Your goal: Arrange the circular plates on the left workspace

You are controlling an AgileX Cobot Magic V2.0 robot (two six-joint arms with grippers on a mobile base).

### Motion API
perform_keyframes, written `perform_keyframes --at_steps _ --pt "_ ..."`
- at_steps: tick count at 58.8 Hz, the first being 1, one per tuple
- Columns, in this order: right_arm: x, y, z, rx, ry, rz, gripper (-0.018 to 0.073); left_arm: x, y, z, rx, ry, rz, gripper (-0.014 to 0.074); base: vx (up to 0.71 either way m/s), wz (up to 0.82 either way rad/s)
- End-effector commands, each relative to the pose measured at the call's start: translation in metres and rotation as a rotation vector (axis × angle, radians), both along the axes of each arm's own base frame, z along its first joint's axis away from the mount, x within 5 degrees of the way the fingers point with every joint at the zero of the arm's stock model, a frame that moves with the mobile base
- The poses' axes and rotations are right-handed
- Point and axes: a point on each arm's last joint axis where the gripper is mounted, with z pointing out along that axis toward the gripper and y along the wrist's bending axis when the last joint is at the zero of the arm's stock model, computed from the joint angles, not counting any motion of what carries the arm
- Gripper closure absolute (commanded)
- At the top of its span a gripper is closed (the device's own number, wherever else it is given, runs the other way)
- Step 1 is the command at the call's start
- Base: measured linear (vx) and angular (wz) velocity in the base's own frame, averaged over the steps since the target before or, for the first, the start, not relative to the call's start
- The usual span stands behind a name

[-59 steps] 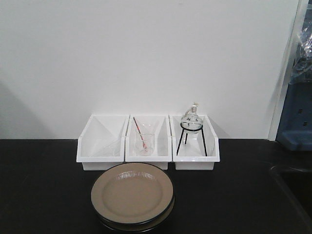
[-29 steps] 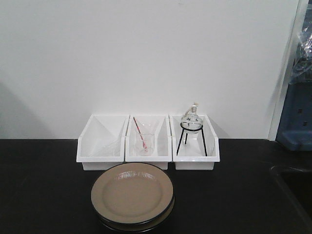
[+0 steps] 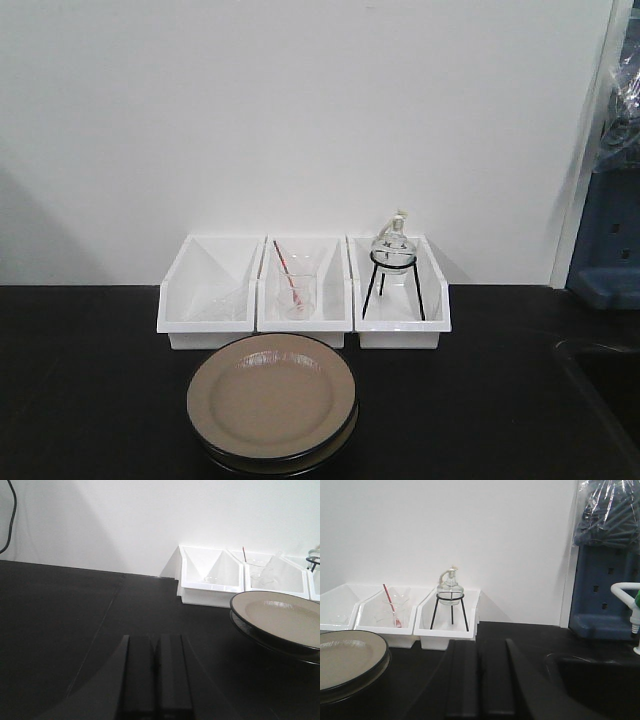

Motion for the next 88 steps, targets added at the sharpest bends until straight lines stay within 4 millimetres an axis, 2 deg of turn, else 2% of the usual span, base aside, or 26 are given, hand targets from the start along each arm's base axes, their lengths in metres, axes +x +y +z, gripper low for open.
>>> perform_keyframes --at_steps 1,25,31,44,51,59,64,72,88 --pt "0.001 -0.004 0.012 0.007 -0.047 -0.047 0.0557 -0.001 0.000 0.004 -0.006 -0.088 0.003 0.0596 0.00 0.00" --pt "0.001 -0.004 0.012 0.005 -0.047 -0.047 0.0557 -0.001 0.000 0.004 -0.006 -0.088 0.003 0.0596 0.00 0.00" --pt "0.001 -0.004 0.011 -0.053 -0.049 -0.051 0.0557 -0.001 0.000 0.004 -0.006 -0.088 0.003 0.0596 0.00 0.00" --pt "-0.003 -0.005 0.004 -0.065 0.021 -0.055 0.0557 -0.001 0.000 0.004 -0.006 -0.088 0.003 0.0596 0.00 0.00" --pt "-0.007 -0.007 -0.012 0.001 -0.027 -0.071 0.0557 -0.001 0.000 0.004 -0.006 -0.088 0.003 0.0596 0.00 0.00" --pt "-0.017 -0.006 -0.054 0.096 -0.069 -0.061 0.0557 -0.001 0.000 0.004 -0.006 -0.088 0.003 0.0596 0.00 0.00" --pt "-0.022 -0.007 -0.074 0.134 -0.085 -0.059 0.0557 -0.001 0.000 0.004 -0.006 -0.088 0.003 0.0596 0.00 0.00" --pt "-0.021 -0.007 -0.081 0.127 0.002 -0.066 0.0557 -0.001 0.000 0.004 -0.006 -0.084 0.003 0.0596 0.00 0.00" --pt "-0.022 -0.007 -0.082 0.126 0.006 -0.067 0.0557 -0.001 0.000 0.004 -0.006 -0.082 0.003 0.0595 0.00 0.00"
